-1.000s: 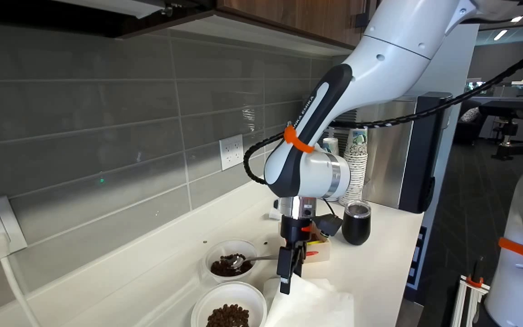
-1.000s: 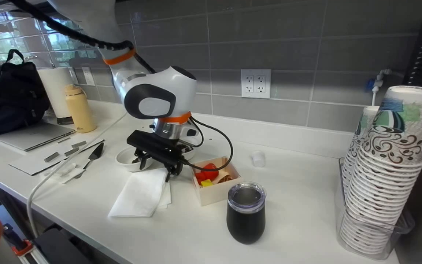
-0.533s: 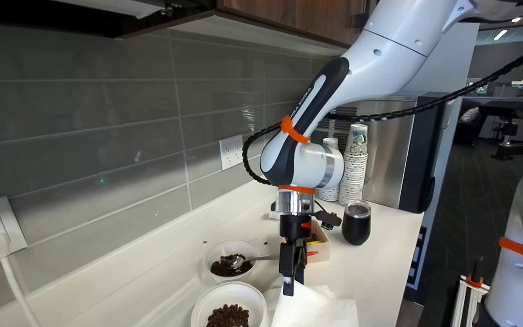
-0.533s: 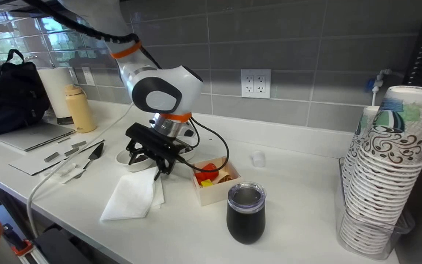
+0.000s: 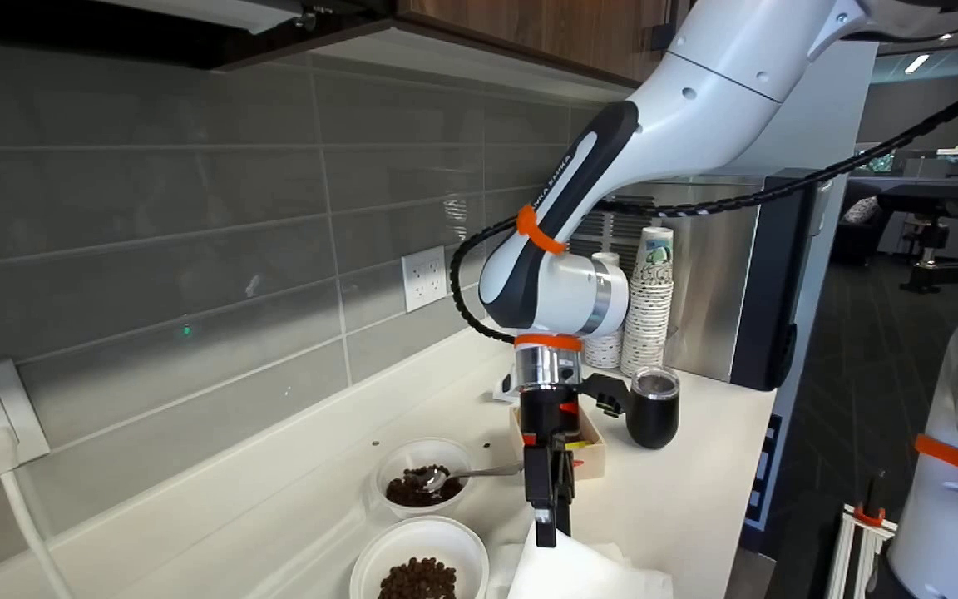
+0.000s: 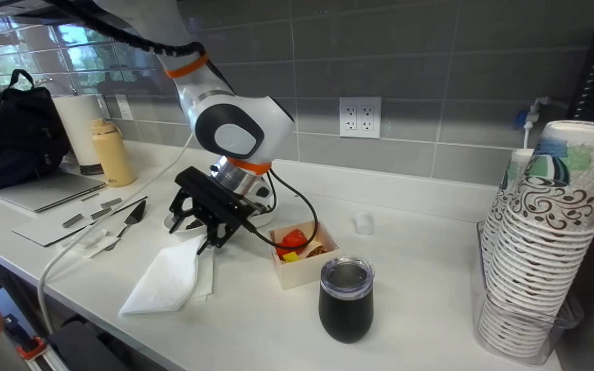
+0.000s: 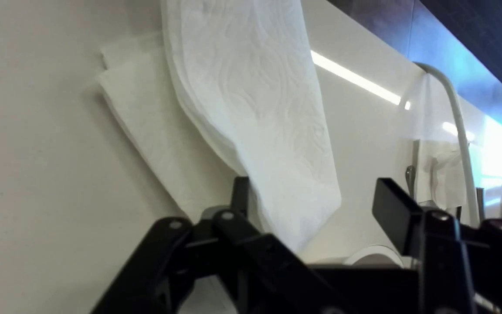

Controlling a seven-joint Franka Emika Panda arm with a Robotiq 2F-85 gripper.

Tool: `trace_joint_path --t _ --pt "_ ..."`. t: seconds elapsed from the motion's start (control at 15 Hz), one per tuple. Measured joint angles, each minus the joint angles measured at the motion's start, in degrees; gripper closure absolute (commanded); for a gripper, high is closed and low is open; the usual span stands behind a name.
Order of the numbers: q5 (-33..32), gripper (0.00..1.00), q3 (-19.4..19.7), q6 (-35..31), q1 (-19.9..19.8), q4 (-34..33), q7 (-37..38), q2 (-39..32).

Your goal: Unfold the wipe on the table

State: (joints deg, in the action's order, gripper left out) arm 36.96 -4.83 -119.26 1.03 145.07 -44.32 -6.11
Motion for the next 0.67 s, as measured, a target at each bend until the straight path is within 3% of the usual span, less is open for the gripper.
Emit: trace_joint_path --t 0.4,0.67 --pt "0.00 0.99 0.37 0.60 -0.02 -0.39 0.00 0.00" --pt "0.00 1.00 0.69 1.85 -0.28 -1.06 0.00 0.00"
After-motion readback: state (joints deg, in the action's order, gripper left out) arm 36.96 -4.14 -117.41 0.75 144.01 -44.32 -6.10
